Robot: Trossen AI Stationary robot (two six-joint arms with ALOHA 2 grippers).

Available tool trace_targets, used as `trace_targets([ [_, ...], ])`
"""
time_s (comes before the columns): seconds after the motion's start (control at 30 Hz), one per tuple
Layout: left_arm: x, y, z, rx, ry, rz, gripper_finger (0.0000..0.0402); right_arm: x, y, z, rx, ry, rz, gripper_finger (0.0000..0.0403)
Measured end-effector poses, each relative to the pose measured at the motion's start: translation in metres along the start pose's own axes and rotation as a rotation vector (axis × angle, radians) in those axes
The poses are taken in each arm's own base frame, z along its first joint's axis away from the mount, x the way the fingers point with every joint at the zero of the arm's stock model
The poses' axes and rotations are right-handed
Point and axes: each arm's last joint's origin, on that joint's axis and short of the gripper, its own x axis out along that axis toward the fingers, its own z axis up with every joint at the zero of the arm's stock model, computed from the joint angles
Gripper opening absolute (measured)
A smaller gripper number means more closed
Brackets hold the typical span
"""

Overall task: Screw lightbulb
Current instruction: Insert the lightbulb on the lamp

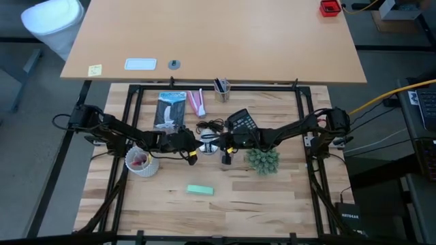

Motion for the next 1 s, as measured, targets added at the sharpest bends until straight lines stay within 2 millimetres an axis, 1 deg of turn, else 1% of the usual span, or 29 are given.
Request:
trace_targets([
  [0.33,0.0,0.0,-0.001,-0.01,0.009,0.005,0.0,0.0,0.0,-0.003,-0.002,0.029,0.003,0.0012],
  [0.53,-0.002,-0.005,-0.003,0.003,0.015,-0.012,0.0,-0.001,0.003,-0.006,0.006,0.067,0.012,0.0012],
  [0.63,-0.004,-0.009,-0.004,0.002,0.016,-0.028,0.0,-0.006,0.006,-0.002,0.002,0.075,0.022,0.0012],
  [0.73,-0.006,-0.014,-0.006,-0.003,0.018,-0.047,0.0,-0.016,0.009,0.004,-0.009,0.089,0.018,0.0012],
  [0.87,-0.013,-0.022,-0.004,-0.004,-0.003,-0.087,0.0,-0.028,0.004,0.014,-0.015,0.087,-0.077,0.0012],
  [1.0,-0.022,-0.028,0.003,0.005,-0.051,-0.127,0.0,-0.028,-0.009,0.016,-0.022,0.081,-0.188,0.0012],
])
